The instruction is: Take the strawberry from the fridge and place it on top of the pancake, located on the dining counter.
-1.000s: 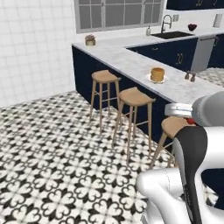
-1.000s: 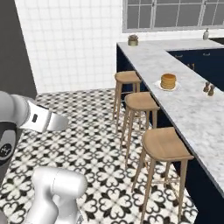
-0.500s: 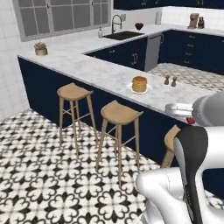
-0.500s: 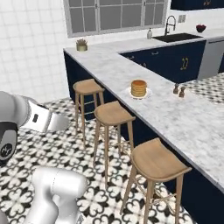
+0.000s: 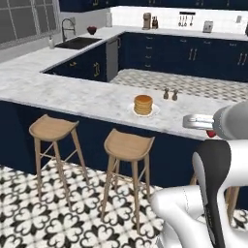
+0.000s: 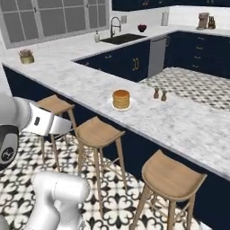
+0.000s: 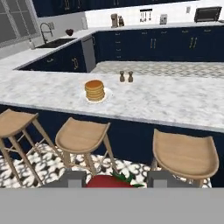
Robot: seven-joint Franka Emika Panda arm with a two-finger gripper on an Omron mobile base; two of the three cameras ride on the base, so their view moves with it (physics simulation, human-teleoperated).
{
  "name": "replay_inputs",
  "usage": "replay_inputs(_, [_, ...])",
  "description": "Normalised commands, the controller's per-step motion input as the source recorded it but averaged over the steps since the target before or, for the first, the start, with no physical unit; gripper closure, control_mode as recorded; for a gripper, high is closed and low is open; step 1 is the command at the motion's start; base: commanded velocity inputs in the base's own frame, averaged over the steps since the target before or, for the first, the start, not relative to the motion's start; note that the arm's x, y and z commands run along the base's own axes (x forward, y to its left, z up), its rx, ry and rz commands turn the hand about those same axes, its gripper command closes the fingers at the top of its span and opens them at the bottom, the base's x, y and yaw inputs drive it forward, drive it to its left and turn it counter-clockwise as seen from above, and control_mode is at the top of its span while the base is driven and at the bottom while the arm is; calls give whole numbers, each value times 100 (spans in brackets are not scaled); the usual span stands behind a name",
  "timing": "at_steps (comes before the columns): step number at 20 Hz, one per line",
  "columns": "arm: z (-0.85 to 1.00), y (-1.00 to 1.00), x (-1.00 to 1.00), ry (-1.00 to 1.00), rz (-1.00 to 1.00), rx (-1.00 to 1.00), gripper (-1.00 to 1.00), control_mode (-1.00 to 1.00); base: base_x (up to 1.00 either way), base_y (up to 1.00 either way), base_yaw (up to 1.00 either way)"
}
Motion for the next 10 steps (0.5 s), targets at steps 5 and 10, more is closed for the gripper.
replay_inputs(5, [0, 0, 0, 0, 0, 0, 100, 100, 68, 85, -64])
replay_inputs(10, [0, 0, 0, 0, 0, 0, 100, 100, 56, 100, -53])
